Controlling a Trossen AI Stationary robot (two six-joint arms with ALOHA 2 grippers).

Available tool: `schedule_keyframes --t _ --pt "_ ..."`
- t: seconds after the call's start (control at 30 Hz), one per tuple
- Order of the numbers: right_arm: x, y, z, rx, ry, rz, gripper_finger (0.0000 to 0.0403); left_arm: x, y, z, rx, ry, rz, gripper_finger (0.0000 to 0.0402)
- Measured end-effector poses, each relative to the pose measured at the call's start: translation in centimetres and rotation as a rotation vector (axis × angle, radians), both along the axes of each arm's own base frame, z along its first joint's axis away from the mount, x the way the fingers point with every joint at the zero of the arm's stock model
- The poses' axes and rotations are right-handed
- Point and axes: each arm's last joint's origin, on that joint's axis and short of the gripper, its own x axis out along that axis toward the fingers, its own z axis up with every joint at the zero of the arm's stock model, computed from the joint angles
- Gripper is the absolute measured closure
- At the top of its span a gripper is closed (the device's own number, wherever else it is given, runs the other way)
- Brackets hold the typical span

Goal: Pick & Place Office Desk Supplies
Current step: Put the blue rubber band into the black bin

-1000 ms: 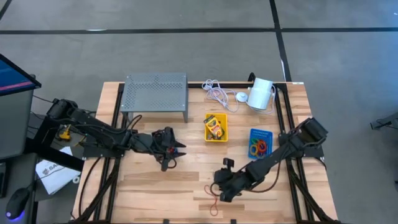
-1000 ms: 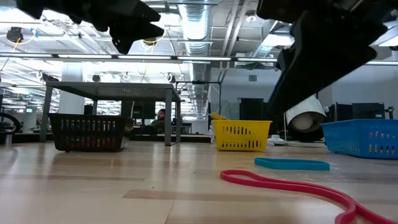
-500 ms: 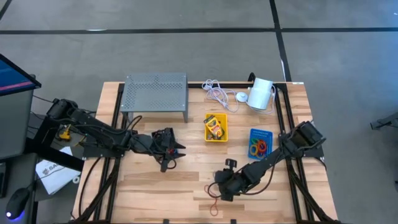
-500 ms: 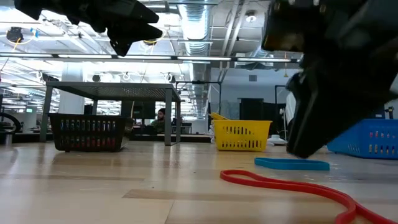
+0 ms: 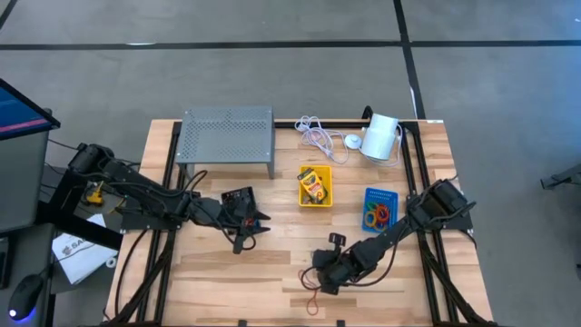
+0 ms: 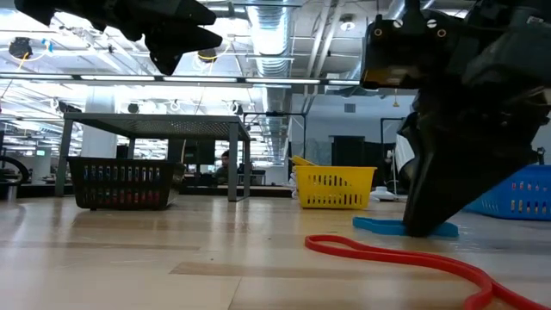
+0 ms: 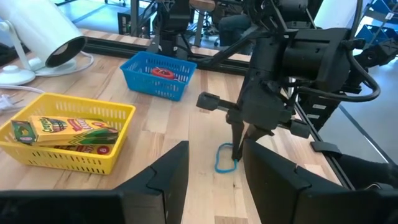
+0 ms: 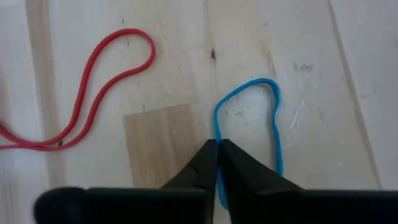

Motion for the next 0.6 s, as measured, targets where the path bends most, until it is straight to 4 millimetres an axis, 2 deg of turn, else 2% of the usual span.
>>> schedule_keyframes --t 0.17,0.6 --pt "-0.2 0.1 0.7 -0.006 -0.045 -0.039 0.0399 0.0 0.0 0.0 0.000 0.000 0.000 0.0254" --pt "-0.9 -0.1 1.7 -0.041 -0.051 -0.050 0.0402 0.0 0.0 0.0 0.006 0.000 -0.001 0.0254"
